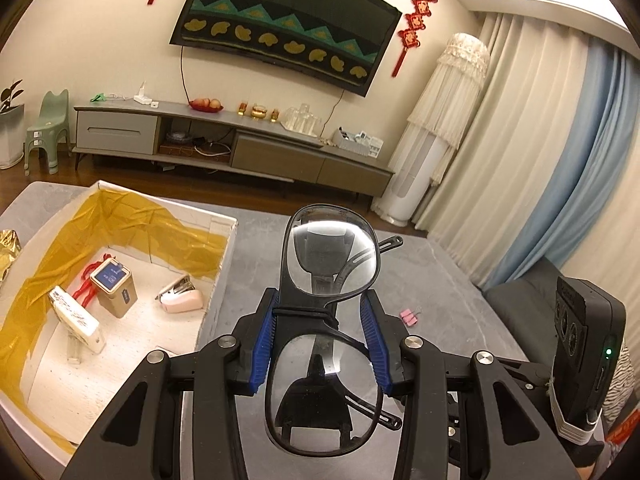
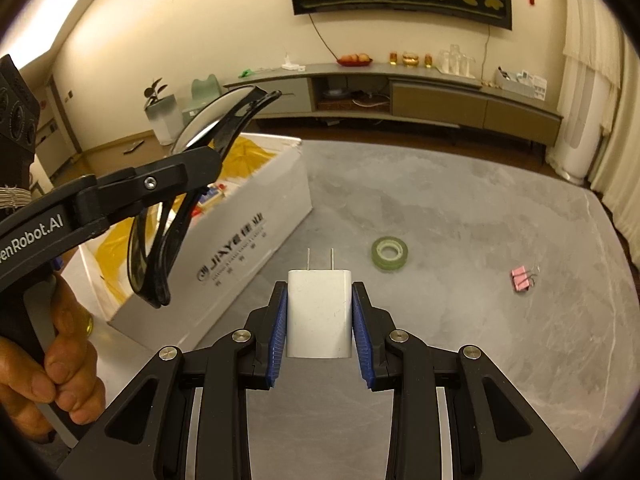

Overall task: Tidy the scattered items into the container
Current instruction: 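Carry the white plug and black glasses over the cardboard box with both tools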

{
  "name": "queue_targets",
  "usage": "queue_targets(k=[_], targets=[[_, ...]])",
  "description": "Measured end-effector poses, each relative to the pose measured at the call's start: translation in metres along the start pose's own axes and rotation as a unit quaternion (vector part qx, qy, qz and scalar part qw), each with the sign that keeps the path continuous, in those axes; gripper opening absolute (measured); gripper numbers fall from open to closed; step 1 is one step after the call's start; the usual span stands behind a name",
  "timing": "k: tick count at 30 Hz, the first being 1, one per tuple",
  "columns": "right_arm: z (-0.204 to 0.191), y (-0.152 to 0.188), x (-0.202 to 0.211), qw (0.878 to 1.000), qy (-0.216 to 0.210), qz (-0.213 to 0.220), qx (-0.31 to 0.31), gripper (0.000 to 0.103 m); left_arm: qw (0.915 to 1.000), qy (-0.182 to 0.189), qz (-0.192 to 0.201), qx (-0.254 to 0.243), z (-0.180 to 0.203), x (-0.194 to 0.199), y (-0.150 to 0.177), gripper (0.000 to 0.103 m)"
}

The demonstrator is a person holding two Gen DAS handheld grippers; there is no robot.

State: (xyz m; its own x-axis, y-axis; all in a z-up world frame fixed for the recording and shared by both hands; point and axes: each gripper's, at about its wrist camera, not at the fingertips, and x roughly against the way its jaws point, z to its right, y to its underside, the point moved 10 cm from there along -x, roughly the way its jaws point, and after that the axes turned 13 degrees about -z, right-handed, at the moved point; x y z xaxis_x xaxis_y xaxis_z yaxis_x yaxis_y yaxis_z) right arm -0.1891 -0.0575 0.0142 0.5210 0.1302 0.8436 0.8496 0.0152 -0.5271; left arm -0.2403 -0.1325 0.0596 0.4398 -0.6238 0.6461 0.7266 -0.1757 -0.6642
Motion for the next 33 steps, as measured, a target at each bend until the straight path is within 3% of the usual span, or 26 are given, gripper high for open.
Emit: queue_targets(k=[33], targets=[[-0.079, -0.044, 0.047, 0.998, -0.024, 0.028, 0.041, 0.032, 0.9956, 0.035, 0.072, 0.049, -0.041, 0.075, -0.018, 0.043]])
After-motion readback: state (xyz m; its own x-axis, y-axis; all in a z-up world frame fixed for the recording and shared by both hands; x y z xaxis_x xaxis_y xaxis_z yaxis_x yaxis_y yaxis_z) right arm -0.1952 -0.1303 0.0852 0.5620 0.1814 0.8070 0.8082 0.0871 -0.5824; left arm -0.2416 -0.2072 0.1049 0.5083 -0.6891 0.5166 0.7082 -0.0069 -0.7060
